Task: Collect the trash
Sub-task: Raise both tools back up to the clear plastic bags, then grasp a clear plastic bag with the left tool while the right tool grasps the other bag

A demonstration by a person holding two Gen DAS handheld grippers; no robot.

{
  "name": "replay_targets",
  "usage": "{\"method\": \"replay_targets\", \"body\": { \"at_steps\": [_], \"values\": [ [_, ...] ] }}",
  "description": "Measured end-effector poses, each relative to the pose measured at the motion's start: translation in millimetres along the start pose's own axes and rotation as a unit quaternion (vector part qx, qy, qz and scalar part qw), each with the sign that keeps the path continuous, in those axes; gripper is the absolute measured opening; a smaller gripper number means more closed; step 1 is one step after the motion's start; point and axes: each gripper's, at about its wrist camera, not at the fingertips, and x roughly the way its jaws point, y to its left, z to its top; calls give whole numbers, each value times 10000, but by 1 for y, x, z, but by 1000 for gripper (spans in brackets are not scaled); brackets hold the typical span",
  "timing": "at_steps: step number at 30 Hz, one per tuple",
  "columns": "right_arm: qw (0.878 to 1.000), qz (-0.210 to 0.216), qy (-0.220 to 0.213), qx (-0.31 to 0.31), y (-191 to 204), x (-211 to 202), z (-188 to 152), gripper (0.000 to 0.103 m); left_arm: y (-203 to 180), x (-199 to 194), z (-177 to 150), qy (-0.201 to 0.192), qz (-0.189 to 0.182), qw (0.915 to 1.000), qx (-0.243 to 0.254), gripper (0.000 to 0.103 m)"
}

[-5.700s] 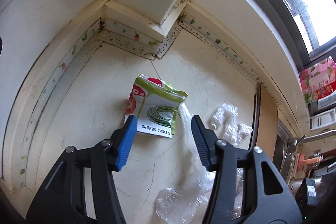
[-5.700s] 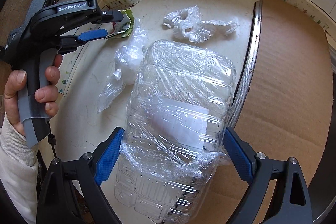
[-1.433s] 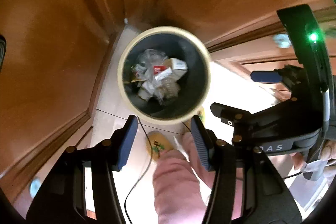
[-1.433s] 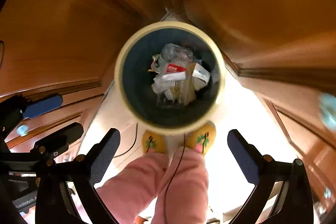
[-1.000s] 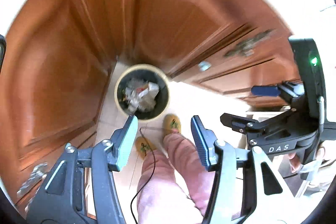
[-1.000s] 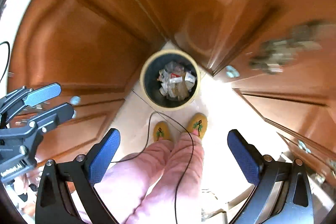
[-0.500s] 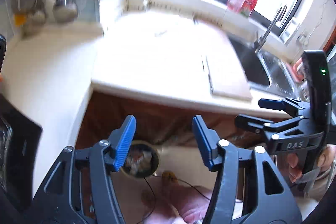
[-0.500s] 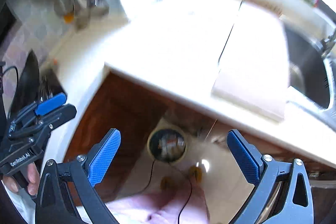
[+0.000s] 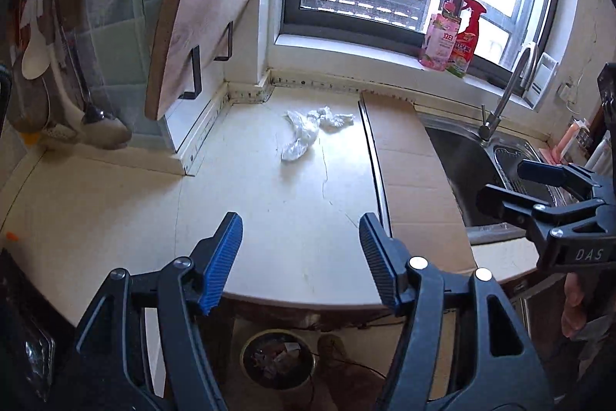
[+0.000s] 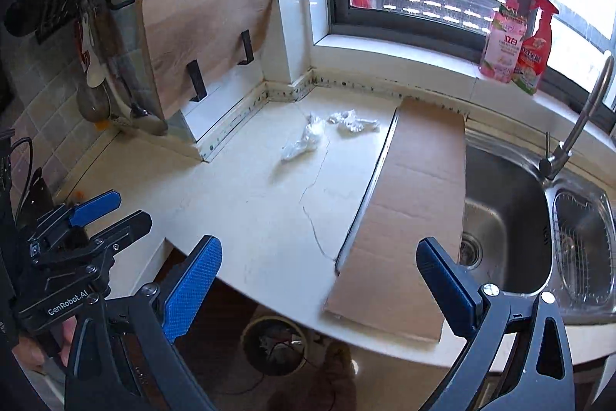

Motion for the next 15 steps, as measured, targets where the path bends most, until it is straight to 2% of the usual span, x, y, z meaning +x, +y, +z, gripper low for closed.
{"method": "replay_targets", "body": {
  "at_steps": [3,9,14,15],
  "values": [
    [9999,14,-36,-115,-18,30,38,103,-2,37,30,4,147,9999,13,64],
    [9995,223,189,-146,-58,130,120,102,-9,128,92,260,349,9991,-1,64],
    [9983,331,469,-68,-91,233,175,94,-4,218,117,623,368,9972,-211,64],
    [9978,351,569,-36,-96,258,184,89,-1,240,120,736,325,9963,-297,64]
  ]
}}
